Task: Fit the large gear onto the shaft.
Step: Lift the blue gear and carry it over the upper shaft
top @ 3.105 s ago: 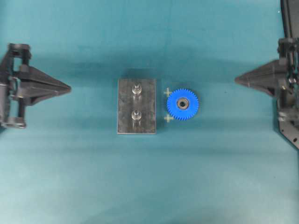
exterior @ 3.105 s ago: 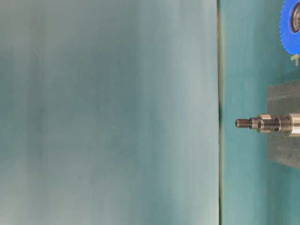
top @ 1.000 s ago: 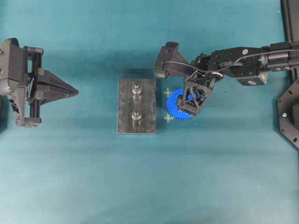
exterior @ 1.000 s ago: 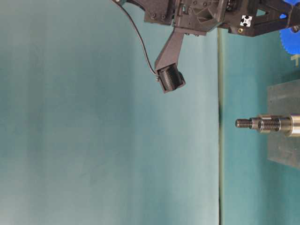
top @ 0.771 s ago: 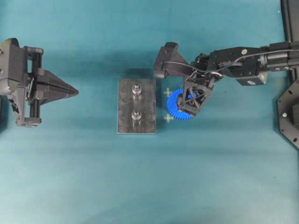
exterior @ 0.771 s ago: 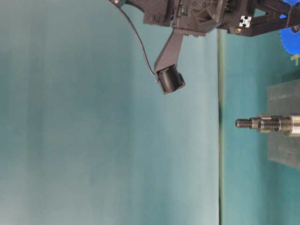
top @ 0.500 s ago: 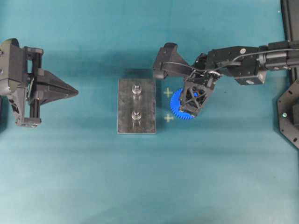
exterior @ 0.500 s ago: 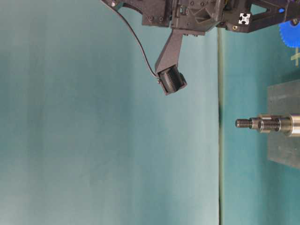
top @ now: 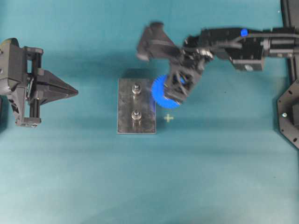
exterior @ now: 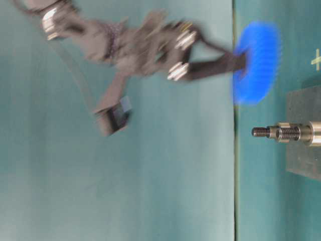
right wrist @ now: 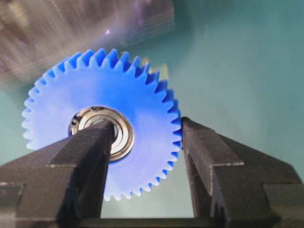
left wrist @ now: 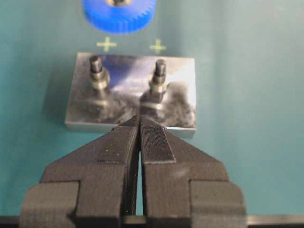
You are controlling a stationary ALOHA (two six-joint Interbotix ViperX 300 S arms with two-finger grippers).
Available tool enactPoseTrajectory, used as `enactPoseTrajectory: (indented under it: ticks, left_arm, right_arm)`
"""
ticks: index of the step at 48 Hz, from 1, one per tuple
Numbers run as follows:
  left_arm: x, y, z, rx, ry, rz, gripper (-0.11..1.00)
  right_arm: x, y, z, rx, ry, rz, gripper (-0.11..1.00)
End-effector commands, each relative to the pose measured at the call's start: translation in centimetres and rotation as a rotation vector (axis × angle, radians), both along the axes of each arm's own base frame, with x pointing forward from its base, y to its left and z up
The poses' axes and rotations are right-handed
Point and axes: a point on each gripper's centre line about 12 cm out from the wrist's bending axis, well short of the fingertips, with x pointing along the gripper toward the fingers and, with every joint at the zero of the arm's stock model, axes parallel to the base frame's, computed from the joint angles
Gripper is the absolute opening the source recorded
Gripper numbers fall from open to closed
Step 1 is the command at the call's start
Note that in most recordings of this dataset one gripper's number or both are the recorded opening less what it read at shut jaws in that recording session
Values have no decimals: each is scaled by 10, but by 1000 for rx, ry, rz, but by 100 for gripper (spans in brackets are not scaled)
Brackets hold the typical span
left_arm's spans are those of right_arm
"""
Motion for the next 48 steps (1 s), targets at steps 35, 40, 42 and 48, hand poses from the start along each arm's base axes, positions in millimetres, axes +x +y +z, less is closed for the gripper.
enactPoseTrajectory:
  ticks: [35, 40, 42, 48]
  left_arm:
    - [1, -3, 11, -14, -37, -4, 0]
    - [1, -3, 9, -29, -35, 2, 0]
    - [1, -3, 9, -32, -33, 3, 0]
    - [0, -3, 8, -32, -32, 3, 0]
  right_arm:
    - [76, -17, 15, 8, 1, 41, 48]
    - [76, -17, 14, 11, 2, 40, 48]
    - [76, -17, 13, 11, 3, 40, 48]
    - [77, -14, 10, 23, 10, 45, 48]
